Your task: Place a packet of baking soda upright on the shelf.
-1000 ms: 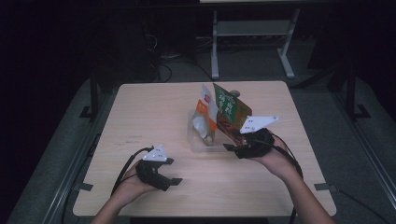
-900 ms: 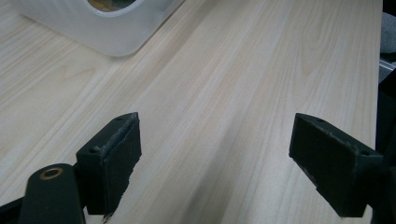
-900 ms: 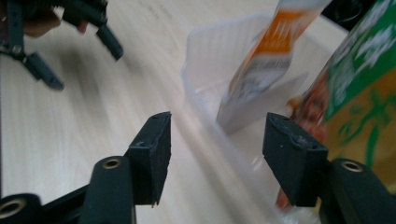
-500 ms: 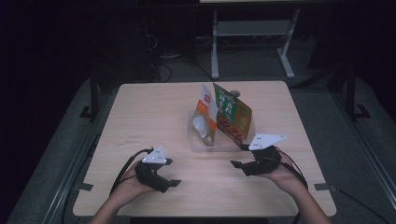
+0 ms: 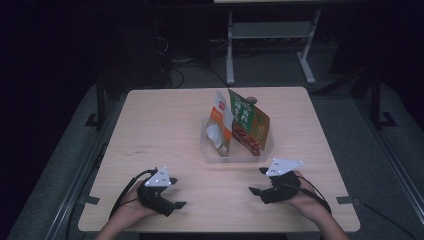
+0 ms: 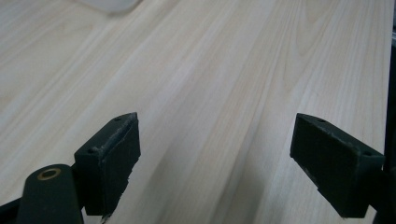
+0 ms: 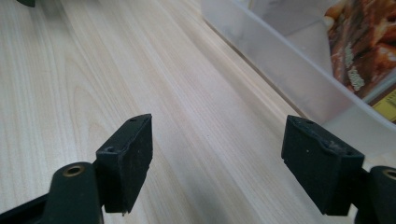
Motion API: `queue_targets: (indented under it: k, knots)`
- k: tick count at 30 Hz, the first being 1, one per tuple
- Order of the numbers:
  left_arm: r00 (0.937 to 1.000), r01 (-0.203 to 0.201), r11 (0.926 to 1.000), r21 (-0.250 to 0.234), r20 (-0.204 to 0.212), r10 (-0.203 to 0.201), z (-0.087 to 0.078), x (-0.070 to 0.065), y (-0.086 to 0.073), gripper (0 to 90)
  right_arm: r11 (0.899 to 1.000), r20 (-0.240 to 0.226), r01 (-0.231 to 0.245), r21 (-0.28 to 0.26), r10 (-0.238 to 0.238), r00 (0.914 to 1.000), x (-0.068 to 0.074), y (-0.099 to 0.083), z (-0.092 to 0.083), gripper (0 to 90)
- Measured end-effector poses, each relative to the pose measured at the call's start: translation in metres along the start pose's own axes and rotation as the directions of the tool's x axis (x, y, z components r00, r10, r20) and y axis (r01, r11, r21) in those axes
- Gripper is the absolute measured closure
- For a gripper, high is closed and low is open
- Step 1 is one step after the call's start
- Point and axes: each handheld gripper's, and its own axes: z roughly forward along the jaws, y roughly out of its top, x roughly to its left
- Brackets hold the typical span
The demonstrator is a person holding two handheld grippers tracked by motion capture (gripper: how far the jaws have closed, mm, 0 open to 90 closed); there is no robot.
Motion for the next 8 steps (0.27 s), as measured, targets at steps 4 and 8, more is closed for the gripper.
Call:
queue_targets:
  k: [4, 8]
  knots:
    - [1.0000, -0.005, 1.0000, 0.008, 0.002, 0.005, 0.0023, 0.0025, 0.0007, 15.4, 1.000, 0.004, 0.009, 0.012, -0.009, 0.9999, -0.0007, -0.0003, 0.0015, 23.6]
    - [1.0000, -0.007, 0.9999, 0.007, 0.005, 0.007, 0.0023, 0.0022, 0.0008, 15.4, 1.000, 0.012, 0.000, -0.004, 0.000, 0.9999, -0.0037, -0.0011, 0.0000, 22.7]
